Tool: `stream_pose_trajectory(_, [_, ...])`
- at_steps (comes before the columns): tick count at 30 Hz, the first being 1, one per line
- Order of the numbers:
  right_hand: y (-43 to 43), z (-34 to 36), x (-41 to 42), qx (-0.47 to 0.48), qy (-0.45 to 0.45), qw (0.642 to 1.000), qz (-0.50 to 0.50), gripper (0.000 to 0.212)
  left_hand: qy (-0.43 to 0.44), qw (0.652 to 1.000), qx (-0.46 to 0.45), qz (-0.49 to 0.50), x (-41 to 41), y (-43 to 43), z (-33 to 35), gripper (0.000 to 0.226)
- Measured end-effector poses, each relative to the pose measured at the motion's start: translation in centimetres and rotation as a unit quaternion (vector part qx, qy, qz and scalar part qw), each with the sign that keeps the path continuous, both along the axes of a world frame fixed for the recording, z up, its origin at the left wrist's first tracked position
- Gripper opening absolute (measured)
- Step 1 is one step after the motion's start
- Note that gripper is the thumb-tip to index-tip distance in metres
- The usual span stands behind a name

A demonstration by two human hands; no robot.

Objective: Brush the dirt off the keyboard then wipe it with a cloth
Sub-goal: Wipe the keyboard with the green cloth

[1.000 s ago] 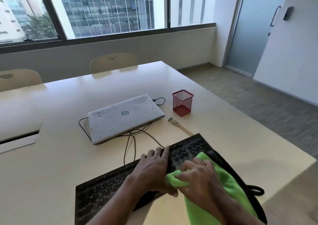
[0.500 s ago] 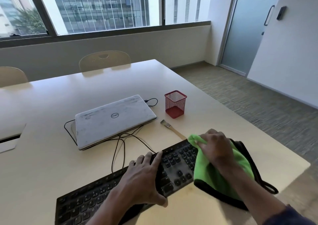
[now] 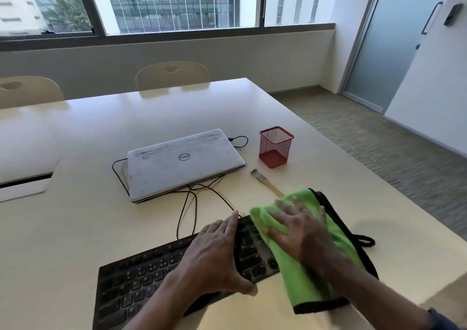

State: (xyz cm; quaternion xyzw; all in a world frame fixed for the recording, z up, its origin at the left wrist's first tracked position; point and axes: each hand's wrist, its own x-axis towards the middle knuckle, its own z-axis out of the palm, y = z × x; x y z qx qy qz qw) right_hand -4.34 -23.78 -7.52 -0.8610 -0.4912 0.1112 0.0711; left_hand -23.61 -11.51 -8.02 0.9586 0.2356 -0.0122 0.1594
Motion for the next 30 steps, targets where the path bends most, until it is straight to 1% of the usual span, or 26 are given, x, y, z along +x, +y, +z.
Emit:
stream_pose_trajectory(2, [0.1, 0.4, 0.7, -0.018, 0.008, 0.997, -0.071, 0.06, 0.004, 1.0, -0.007, 0.005, -0.1, -0.1, -0.2, 0.153])
stream_pose_trajectory(4, [0.5, 0.6, -0.3, -0.006, -0.005, 0.996, -0.093, 0.058, 0.002, 1.0, -0.011, 0.01, 0.0, -0.1, -0.2, 0.153])
stream_pose_trajectory(6, [1.2, 0.5, -2.7, 0.009, -0.011, 0.999, -0.043, 0.061, -0.004, 1.0, -0.011, 0.008, 0.1, -0.2, -0.1, 0.154])
stream_pose_trajectory(8, [1.9, 0.1, -5.7, 0.039, 0.012, 0.998, 0.039, 0.071, -0.009, 1.0, -0.014, 0.004, 0.0, -0.2, 0.0, 0.154])
stream_pose_trajectory(11, [1.4, -0.2, -6.8, 0.056, 0.052, 0.993, 0.092, 0.057, -0.021, 0.999, -0.03, 0.002, -0.2, -0.2, 0.1, 0.154])
stream_pose_trajectory(12, [0.8, -0.1, -6.0, 0.045, 0.049, 0.992, 0.104, 0.058, -0.021, 0.999, -0.029, 0.002, -0.3, -0.2, 0.0, 0.154])
stream_pose_trajectory(13, [0.0, 0.1, -5.0, 0.034, 0.04, 0.993, 0.106, 0.064, -0.019, 0.999, -0.028, 0.003, -0.4, -0.3, 0.0, 0.155])
stream_pose_trajectory(14, [-0.8, 0.1, -3.6, 0.023, 0.029, 0.995, 0.09, 0.074, -0.017, 0.999, -0.027, 0.005, -0.4, -0.3, -0.1, 0.154])
stream_pose_trajectory(15, [-1.3, 0.1, -2.1, 0.013, 0.024, 0.998, 0.053, 0.08, -0.015, 0.999, -0.027, 0.008, -0.4, -0.3, -0.1, 0.154])
stream_pose_trajectory(16, [-1.7, 0.4, -0.7, 0.007, 0.028, 1.0, 0.006, 0.078, -0.013, 1.0, -0.025, 0.01, -0.5, -0.3, -0.1, 0.152])
stream_pose_trajectory(17, [-1.7, 0.6, 0.3, 0.001, 0.039, 0.999, -0.033, 0.07, -0.01, 1.0, -0.023, 0.01, -0.5, -0.3, -0.1, 0.152])
stream_pose_trajectory(19, [-1.1, 0.7, 0.3, 0.011, 0.038, 0.997, -0.062, 0.057, -0.001, 1.0, -0.019, 0.009, -0.4, -0.3, 0.0, 0.152])
stream_pose_trajectory(21, [0.1, 0.7, -1.9, 0.009, 0.01, 1.0, -0.026, 0.053, 0.005, 1.0, -0.014, 0.007, -0.2, -0.3, 0.0, 0.152])
stream_pose_trajectory(24, [2.0, 0.5, -6.0, 0.039, 0.035, 0.996, 0.076, 0.052, 0.003, 1.0, -0.019, 0.0, -0.1, 0.1, -0.2, 0.155])
stream_pose_trajectory(25, [2.3, 0.6, -6.5, 0.044, 0.044, 0.994, 0.088, 0.052, 0.002, 1.0, -0.025, -0.001, -0.1, 0.2, -0.3, 0.157])
stream_pose_trajectory(28, [1.8, 1.2, -4.7, 0.053, 0.059, 0.995, 0.065, 0.052, 0.034, 0.999, -0.019, -0.001, -1.2, 0.5, 0.2, 0.16])
stream_pose_trajectory(30, [0.6, 1.1, -2.1, 0.06, 0.045, 0.997, -0.009, 0.05, 0.098, 0.995, -0.017, 0.023, -3.4, 1.2, 0.8, 0.161])
